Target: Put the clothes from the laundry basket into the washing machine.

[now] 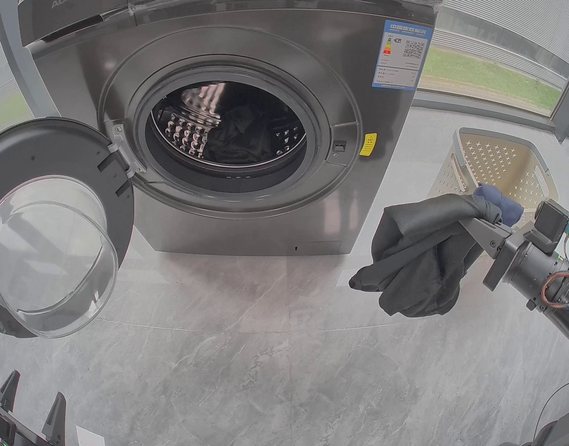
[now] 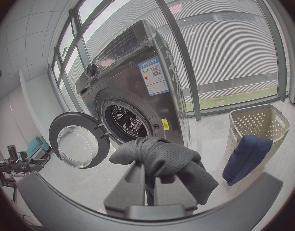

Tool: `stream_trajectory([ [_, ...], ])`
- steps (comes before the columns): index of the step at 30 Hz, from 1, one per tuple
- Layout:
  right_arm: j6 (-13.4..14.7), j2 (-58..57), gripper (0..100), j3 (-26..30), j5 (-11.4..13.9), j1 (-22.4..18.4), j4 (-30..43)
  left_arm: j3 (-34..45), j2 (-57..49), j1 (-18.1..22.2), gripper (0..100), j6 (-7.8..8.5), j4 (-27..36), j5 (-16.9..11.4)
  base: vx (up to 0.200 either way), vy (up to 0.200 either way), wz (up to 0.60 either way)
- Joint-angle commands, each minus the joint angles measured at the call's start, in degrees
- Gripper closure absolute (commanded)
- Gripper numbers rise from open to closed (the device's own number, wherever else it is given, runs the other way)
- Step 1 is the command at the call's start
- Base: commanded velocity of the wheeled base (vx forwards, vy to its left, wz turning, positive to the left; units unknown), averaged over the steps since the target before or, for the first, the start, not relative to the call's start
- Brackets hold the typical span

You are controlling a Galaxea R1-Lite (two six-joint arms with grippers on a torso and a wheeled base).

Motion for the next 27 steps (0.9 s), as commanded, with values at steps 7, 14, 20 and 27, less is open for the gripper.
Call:
stream_trajectory([
  [7,0.1,-0.2,100,0.4,0.1,-0.4,0.0,0.9,-0.9,0.0,0,-0.13,0.0,0.0,0.0,0.2,0.0],
  [14,0.3,-1.4,100,0.0,0.1,0.3,0.7,0.9,-0.9,0.0,0,0.05,-0.1,0.3,0.0,0.086,0.0],
  [20,0.3,1.1,100,-2.2,0.0,1.1,0.8,1.0,-1.0,0.1,0,1.72,-0.2,0.0,0.0,0.0,0.0],
  [27,0.5,5.1,100,-5.6,0.1,1.6,0.0,1.0,-1.0,0.2,0,1.72,-0.2,-0.1,0.0,0.0,0.0],
])
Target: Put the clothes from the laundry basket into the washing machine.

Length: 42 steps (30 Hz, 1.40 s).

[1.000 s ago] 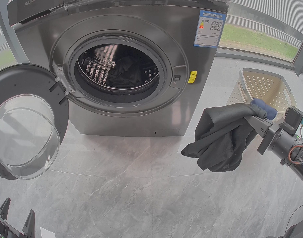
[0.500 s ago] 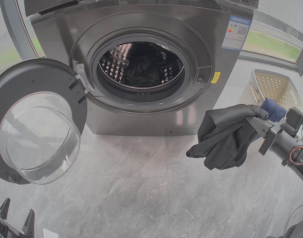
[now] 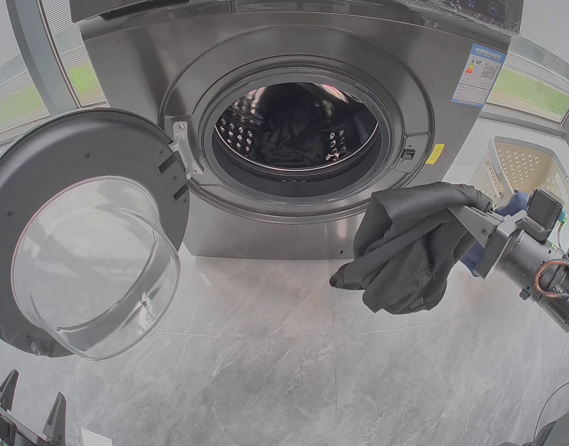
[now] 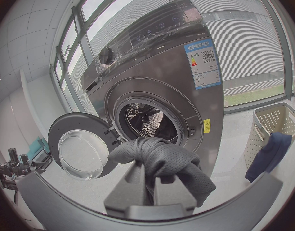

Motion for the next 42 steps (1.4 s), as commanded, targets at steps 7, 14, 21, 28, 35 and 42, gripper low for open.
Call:
stream_trajectory([
  [7,0.2,3.6,100,-2.7,-0.4,3.8,0.0,1.0,-1.0,0.1,0,0.3,0.0,-0.1,0.0,-0.171,0.0],
  [14,1.9,8.0,100,-5.6,-1.6,5.3,-0.2,1.0,-1.0,-0.1,0,0.3,0.0,-0.2,0.0,-0.086,0.0],
  [21,3.1,10.1,100,-8.0,-1.9,8.1,-1.2,1.0,-1.0,0.0,0,0.47,0.0,-0.3,0.0,0.0,0.0],
  [28,3.1,13.4,100,-11.4,-2.7,10.6,-2.5,0.9,-0.4,-0.1,0,1.17,0.2,-0.4,0.0,0.0,0.0],
  [35,3.2,17.9,100,-15.5,-5.2,11.3,-2.6,-5.7,0.3,0.0,0,1.79,-4.5,-3.3,0.0,0.0,0.0],
  [42,7.5,23.0,100,-23.2,-7.2,11.4,-4.4,-13.1,17.6,0.0,0,0.73,-1.6,-20.6,0.0,0.0,0.0],
])
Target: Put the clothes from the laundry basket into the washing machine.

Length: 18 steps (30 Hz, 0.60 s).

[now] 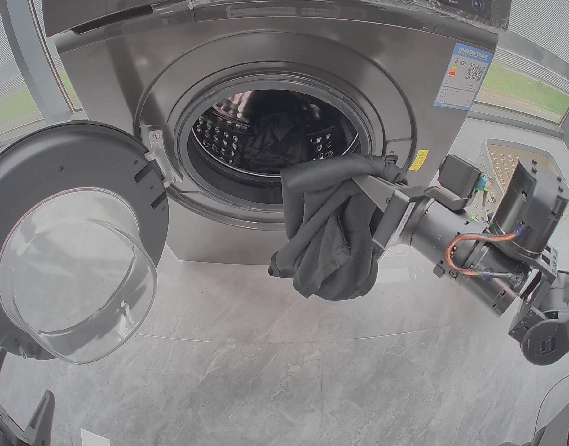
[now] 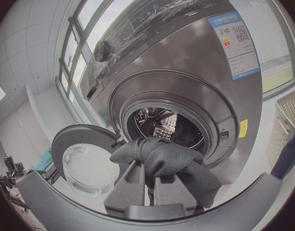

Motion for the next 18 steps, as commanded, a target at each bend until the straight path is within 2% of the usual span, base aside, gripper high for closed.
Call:
stream_trajectory([
  [1,3.0,6.4,100,-6.9,-1.4,0.2,-0.9,-5.7,17.2,0.1,0,-0.57,-0.1,-10.5,0.0,0.0,0.0],
  [2,3.0,6.6,100,-7.2,-1.5,0.2,-0.9,-5.9,18.4,0.1,0,-0.49,-0.4,-11.1,0.0,0.0,0.0],
  [3,3.0,7.2,100,-7.9,-1.6,0.2,-1.0,-6.5,22.7,-0.2,0,0.04,-2.1,-13.6,0.0,0.0,0.0],
  [5,3.1,8.2,100,-9.1,-1.6,0.2,-1.7,-7.4,28.3,-0.6,0,0.48,-4.9,-16.6,0.0,0.0,0.0],
  [7,3.0,9.6,100,-10.3,-1.6,0.2,-2.7,-7.8,34.1,-2.1,0,0.57,-9.6,-18.3,0.0,0.0,0.0],
  [10,3.1,11.2,100,-11.2,-1.5,0.6,-4.3,-8.1,40.6,-6.0,0,0.13,-15.4,-18.8,0.0,0.0,0.0],
  [13,3.0,13.3,100,-11.4,-1.7,1.7,-6.8,-8.3,47.9,-13.9,0,-1.19,-21.6,-18.1,0.0,0.0,0.0],
  [15,2.9,14.0,100,-12.0,-2.4,1.7,-7.5,-8.6,51.0,-17.9,0,-2.68,-23.6,-18.1,0.0,0.0,0.0],
  [16,3.0,14.2,100,-12.7,-3.3,1.7,-7.6,-9.0,52.4,-19.3,0,-3.04,-24.3,-18.1,0.0,0.0,0.0],
  [18,3.0,14.2,100,-12.8,-3.4,1.7,-7.6,-9.0,52.7,-19.6,0,-3.12,-24.4,-18.1,0.0,0.0,0.0],
])
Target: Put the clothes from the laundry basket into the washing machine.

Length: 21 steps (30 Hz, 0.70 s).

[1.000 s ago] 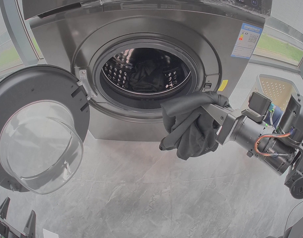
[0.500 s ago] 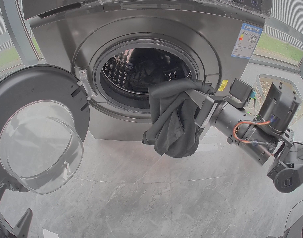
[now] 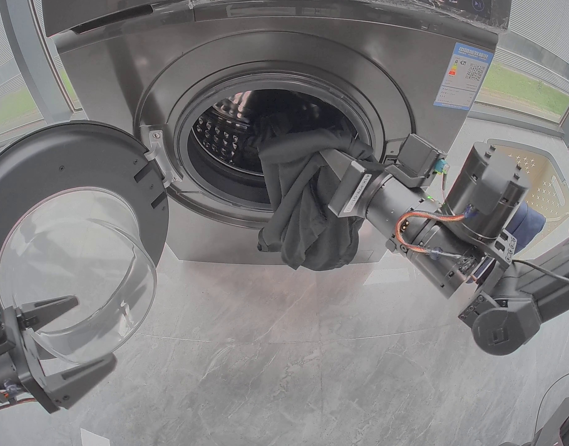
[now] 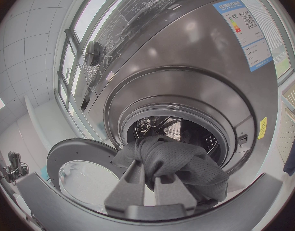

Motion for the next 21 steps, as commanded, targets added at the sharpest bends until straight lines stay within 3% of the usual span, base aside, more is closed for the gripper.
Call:
stream_trajectory([
  [1,0.2,4.4,100,-2.7,-1.3,0.8,-2.0,-1.5,13.5,-8.7,0,-1.76,-5.3,-1.2,0.0,0.0,0.0],
  [2,1.0,4.6,100,-4.6,-2.2,0.7,-2.0,-2.7,18.7,-13.0,0,-2.2,-6.8,-1.2,0.0,0.0,0.0],
  [7,1.1,4.3,100,-4.5,-1.7,1.1,-2.0,-3.9,25.8,-15.8,0,-2.2,-10.8,-1.3,0.0,0.0,0.0],
  [18,1.2,2.1,100,-2.7,-1.0,2.8,-2.3,-5.4,41.7,-17.7,0,-2.2,-23.7,-2.2,0.0,0.0,0.0],
  [21,1.2,1.8,100,-1.9,-1.0,2.8,-2.4,-6.0,44.5,-18.6,0,-3.16,-25.7,-2.2,0.0,0.0,0.0],
])
